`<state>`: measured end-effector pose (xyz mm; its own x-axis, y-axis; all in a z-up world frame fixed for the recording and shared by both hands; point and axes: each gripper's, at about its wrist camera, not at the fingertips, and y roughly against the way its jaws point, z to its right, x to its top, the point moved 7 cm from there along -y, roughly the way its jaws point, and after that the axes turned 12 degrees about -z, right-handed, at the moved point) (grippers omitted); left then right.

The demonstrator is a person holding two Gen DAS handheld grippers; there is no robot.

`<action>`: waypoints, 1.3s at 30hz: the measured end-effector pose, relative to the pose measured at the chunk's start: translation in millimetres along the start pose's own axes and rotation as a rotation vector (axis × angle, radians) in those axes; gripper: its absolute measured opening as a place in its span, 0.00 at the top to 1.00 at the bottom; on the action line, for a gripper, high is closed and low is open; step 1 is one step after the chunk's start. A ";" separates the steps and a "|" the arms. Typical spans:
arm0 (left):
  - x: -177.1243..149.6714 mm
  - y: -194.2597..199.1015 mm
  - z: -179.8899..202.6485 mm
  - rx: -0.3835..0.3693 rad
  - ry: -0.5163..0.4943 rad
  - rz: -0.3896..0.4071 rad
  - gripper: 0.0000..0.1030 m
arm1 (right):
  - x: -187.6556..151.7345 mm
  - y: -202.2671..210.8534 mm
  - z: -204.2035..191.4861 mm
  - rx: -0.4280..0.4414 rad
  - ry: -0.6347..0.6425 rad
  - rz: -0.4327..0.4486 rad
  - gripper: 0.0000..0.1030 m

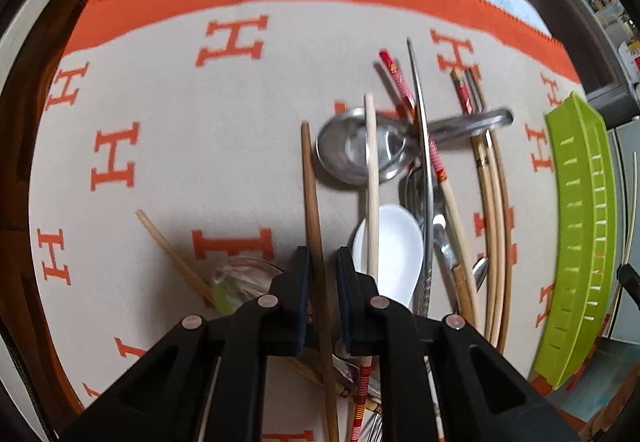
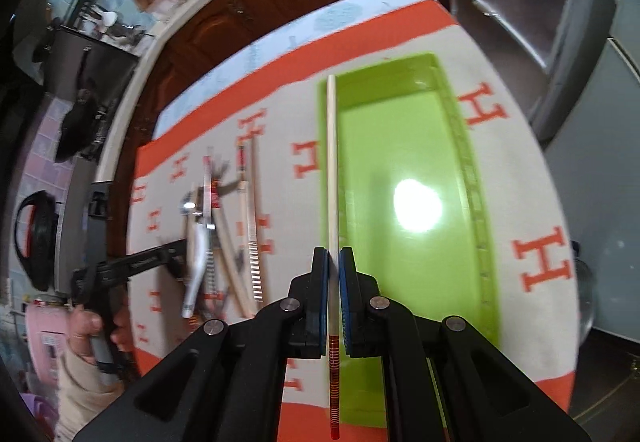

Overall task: Organize utensils
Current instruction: 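Carry both chopsticks into the green tray and open both tools to release them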

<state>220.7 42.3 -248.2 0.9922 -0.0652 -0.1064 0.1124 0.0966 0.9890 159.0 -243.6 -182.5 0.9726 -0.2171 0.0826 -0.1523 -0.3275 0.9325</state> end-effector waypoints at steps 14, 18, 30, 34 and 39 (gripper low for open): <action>-6.6 -3.4 7.8 0.062 0.035 -0.023 0.90 | 16.7 -33.8 40.3 -0.262 0.028 -0.023 0.94; -11.6 0.6 5.5 0.025 0.064 -0.007 0.96 | 23.5 -34.7 46.6 -0.273 0.021 -0.016 0.84; -33.4 34.6 1.7 -0.133 0.125 0.044 0.96 | 2.9 -2.6 43.5 -0.215 -0.002 0.075 0.66; -44.1 50.3 10.4 -0.187 0.114 0.047 0.96 | -10.7 -0.6 41.3 -0.188 -0.006 0.071 0.66; -54.0 69.5 34.7 -0.251 0.061 0.054 0.96 | -25.9 10.3 39.3 -0.152 -0.008 0.087 0.66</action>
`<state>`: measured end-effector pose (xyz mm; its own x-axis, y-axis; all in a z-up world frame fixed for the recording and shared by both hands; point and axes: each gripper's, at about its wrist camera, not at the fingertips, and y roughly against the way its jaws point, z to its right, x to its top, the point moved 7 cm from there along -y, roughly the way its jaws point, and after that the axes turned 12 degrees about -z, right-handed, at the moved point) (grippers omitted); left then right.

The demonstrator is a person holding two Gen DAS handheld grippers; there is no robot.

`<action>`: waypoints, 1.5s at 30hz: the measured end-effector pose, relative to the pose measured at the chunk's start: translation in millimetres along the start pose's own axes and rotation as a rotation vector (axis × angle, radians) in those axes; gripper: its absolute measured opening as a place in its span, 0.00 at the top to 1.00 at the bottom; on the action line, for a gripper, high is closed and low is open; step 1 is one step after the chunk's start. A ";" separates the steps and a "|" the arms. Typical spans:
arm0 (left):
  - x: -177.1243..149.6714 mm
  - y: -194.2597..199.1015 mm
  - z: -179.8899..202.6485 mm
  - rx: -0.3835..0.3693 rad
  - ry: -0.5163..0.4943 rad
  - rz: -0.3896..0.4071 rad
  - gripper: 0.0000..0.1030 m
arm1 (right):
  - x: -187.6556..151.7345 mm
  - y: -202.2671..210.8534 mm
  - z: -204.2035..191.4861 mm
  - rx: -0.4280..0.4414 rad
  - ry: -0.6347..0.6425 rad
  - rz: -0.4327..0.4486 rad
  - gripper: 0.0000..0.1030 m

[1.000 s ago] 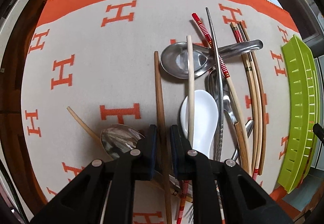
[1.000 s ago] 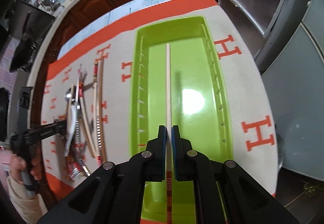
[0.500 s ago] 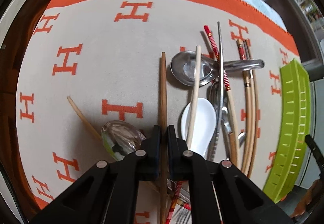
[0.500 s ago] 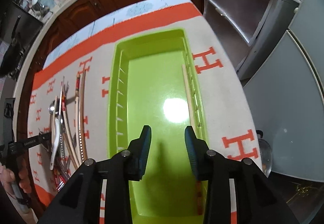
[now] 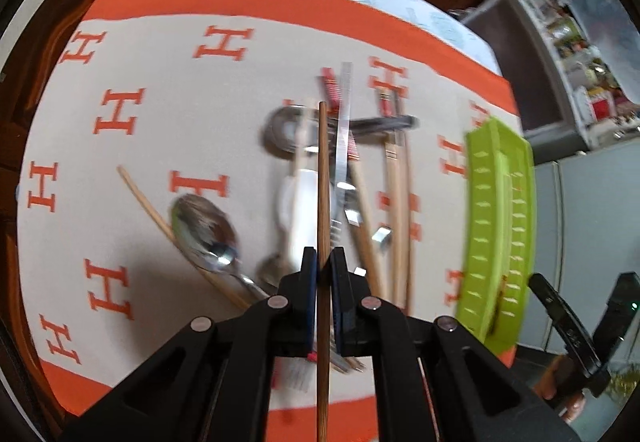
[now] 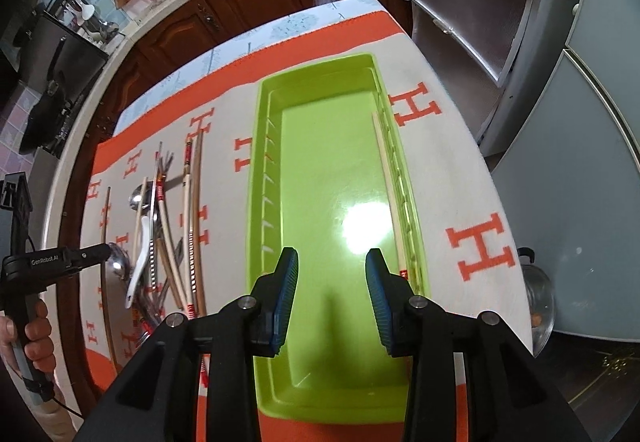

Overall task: Organize utensils
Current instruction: 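Carry both chopsticks into the green tray and open both tools to release them, then move both open tools back over the utensil pile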

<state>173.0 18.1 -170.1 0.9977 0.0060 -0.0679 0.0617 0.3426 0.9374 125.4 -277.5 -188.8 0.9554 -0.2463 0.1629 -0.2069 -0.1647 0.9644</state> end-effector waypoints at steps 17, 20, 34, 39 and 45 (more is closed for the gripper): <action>6.0 -17.8 197.4 -0.093 -0.221 0.039 0.96 | -35.7 81.4 57.4 -0.021 -0.110 0.176 0.66; 13.1 -40.1 216.4 -0.059 -0.233 0.029 0.95 | -40.2 82.4 77.3 -0.022 -0.151 0.177 0.66; -7.0 -39.5 223.4 0.145 -0.390 0.166 0.33 | -41.0 62.0 99.6 -0.022 -0.178 0.160 0.65; -24.4 -27.1 201.6 0.190 -0.414 0.220 0.31 | -43.4 55.3 81.5 -0.016 -0.138 0.147 0.65; -46.8 -22.5 165.5 0.198 -0.398 0.226 0.31 | -45.5 39.2 54.8 -0.037 -0.086 0.121 0.63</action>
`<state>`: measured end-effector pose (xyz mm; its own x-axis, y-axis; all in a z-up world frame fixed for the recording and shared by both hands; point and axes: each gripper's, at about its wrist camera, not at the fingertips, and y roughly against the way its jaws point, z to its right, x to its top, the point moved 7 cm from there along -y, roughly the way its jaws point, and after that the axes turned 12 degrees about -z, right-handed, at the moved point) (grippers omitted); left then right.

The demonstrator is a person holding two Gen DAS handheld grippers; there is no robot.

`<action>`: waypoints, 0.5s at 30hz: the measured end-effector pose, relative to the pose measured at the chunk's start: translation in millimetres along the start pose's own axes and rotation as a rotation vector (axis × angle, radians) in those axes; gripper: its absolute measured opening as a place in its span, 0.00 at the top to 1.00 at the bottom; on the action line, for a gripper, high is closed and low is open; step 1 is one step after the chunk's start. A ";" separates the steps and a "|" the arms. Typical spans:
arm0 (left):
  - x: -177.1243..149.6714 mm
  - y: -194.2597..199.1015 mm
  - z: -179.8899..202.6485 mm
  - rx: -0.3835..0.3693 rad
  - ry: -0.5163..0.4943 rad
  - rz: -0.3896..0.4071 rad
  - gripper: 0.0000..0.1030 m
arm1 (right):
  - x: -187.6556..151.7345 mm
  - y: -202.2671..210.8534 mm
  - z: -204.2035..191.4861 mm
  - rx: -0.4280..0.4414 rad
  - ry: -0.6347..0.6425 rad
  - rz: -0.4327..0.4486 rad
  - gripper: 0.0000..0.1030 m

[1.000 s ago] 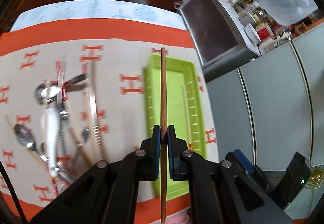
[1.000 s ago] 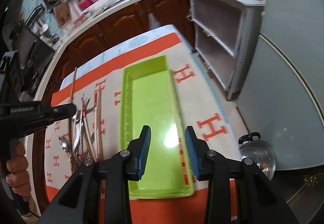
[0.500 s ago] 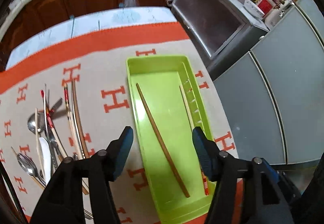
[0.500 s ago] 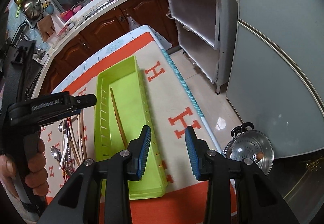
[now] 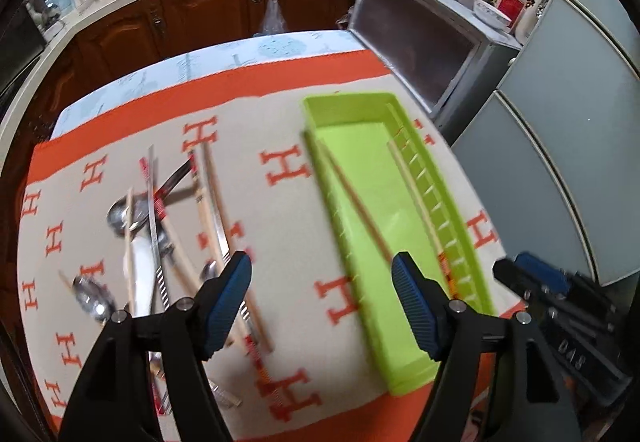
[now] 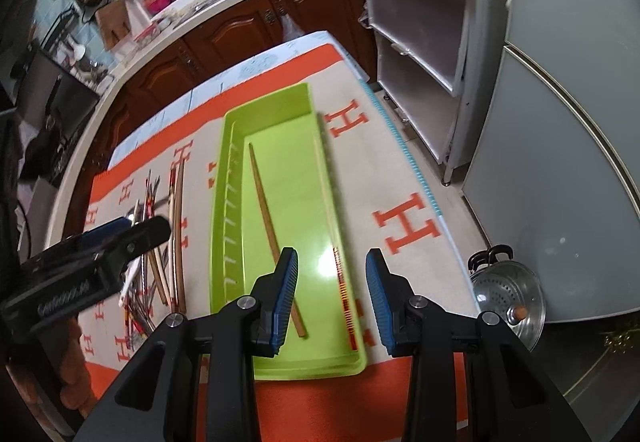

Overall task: Organize utensils
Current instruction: 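Move both open tools back over the utensil pile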

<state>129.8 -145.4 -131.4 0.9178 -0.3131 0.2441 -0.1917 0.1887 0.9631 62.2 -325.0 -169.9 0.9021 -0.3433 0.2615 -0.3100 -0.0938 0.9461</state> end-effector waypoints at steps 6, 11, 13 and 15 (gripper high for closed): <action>-32.6 -7.6 -32.8 0.023 0.045 -0.106 0.24 | -7.4 -3.8 -24.4 -0.042 0.054 0.018 0.43; -57.1 7.6 -81.6 -0.031 0.149 -0.069 0.13 | -10.3 -0.6 -52.0 -0.021 0.102 0.022 0.43; -67.6 14.5 -106.6 -0.030 0.213 -0.052 0.11 | -10.8 -2.6 -66.0 -0.005 0.121 0.006 0.43; -77.1 21.9 -131.3 -0.001 0.265 -0.030 0.11 | -10.8 -5.6 -90.2 0.023 0.166 -0.013 0.43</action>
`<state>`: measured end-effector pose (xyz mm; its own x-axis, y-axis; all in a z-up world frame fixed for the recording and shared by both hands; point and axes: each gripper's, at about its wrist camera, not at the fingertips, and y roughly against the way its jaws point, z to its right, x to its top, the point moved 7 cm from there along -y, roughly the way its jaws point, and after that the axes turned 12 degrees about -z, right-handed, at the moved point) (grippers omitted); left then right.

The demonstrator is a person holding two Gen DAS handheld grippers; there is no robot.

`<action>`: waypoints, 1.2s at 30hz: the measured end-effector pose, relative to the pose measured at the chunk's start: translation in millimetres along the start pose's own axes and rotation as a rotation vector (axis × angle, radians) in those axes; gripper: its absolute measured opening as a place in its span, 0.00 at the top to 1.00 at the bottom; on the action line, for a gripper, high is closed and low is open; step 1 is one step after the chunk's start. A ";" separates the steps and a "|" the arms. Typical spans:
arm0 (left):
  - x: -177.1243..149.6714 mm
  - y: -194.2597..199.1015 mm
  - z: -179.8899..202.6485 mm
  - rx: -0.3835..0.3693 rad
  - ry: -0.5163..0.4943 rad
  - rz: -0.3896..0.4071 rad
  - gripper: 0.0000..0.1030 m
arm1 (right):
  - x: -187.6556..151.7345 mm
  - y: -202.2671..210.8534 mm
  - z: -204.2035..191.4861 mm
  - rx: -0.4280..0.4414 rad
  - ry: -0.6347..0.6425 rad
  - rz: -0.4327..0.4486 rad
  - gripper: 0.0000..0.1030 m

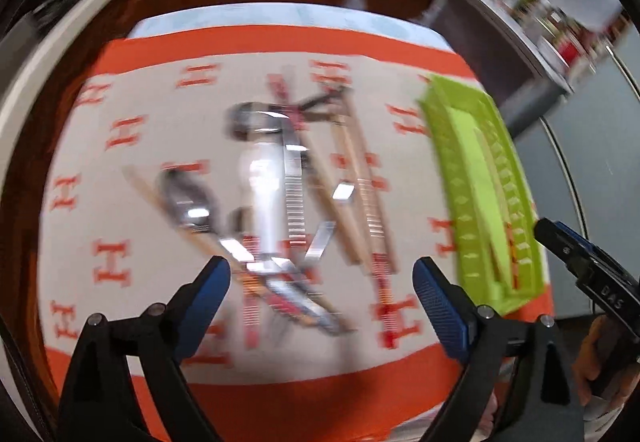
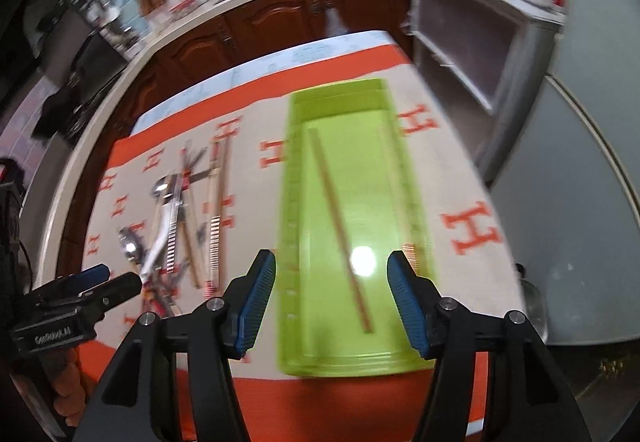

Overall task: Organize utensils
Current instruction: 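Move both open tools back over the utensil pile, then grasp a pale chopstick with the right tool while the left tool grasps a brown chopstick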

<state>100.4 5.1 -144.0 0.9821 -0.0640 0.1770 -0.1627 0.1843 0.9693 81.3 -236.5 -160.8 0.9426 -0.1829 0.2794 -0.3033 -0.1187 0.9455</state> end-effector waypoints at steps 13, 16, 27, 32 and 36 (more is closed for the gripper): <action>-17.3 5.0 -116.7 0.143 0.169 0.073 0.11 | 38.2 -55.1 -191.6 0.093 0.335 -0.168 0.43; -20.2 -1.6 -125.5 0.146 0.180 0.071 0.11 | 42.2 -80.8 -225.9 0.121 0.367 -0.230 0.51; -35.9 -30.3 -146.0 0.052 0.240 0.014 0.11 | 75.5 -167.9 -266.7 0.132 0.301 -0.390 0.75; -36.1 -35.4 -145.0 0.029 0.236 0.010 0.11 | 70.7 -191.5 -271.9 0.092 0.316 -0.420 0.81; -32.5 -34.3 -140.9 0.025 0.230 0.023 0.13 | 64.6 -194.5 -274.9 0.046 0.344 -0.397 0.90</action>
<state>87.4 139.1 -207.1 0.9734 0.1655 0.1582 -0.1847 0.1589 0.9699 239.6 43.1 -280.6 0.9752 0.2149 -0.0524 0.0877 -0.1579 0.9835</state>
